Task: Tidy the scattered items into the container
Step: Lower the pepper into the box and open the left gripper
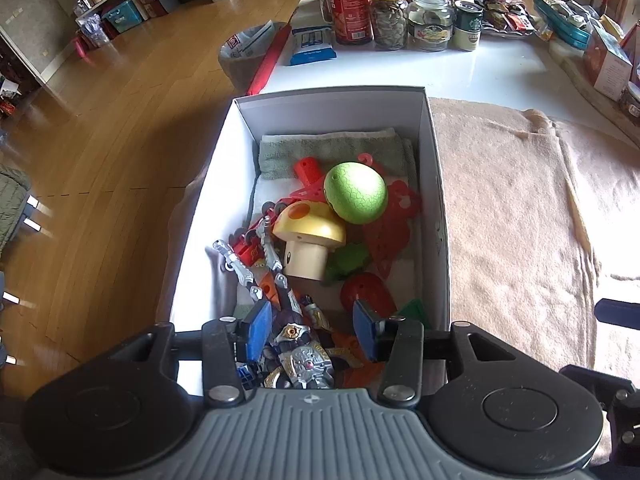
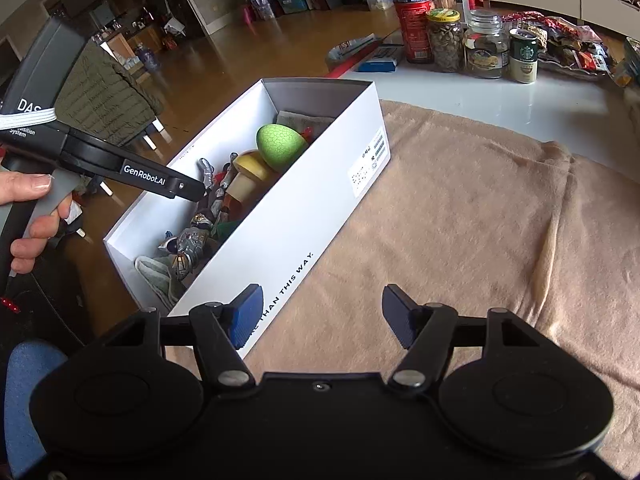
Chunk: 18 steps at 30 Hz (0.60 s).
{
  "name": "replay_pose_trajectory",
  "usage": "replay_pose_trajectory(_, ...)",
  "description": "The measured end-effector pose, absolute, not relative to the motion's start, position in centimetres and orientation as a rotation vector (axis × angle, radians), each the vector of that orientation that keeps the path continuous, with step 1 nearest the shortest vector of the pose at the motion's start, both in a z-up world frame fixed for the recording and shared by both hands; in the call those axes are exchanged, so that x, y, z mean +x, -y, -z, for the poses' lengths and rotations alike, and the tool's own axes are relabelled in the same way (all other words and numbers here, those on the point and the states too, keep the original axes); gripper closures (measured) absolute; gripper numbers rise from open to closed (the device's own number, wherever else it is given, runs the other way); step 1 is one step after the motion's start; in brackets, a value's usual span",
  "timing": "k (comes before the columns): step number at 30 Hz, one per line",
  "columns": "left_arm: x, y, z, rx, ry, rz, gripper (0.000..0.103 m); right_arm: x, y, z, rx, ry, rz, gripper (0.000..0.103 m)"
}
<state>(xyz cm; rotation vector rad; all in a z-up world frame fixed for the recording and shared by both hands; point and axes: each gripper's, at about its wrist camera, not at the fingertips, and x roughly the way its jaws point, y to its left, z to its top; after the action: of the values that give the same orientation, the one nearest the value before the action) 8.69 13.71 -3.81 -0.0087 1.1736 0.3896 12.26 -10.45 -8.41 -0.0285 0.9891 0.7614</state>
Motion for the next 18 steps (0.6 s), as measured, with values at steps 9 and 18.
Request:
replay_pose_trajectory(9, 7.1, -13.6, 3.1, -0.026, -1.155, -0.384, 0.053, 11.8, 9.5, 8.7, -0.051, -0.998, -0.777, 0.039)
replay_pose_trajectory(18, 5.0, -13.8, 1.5, -0.057, -1.101, -0.396, 0.046, 11.1, 7.6, 8.1, -0.085, -0.987, -0.793, 0.039)
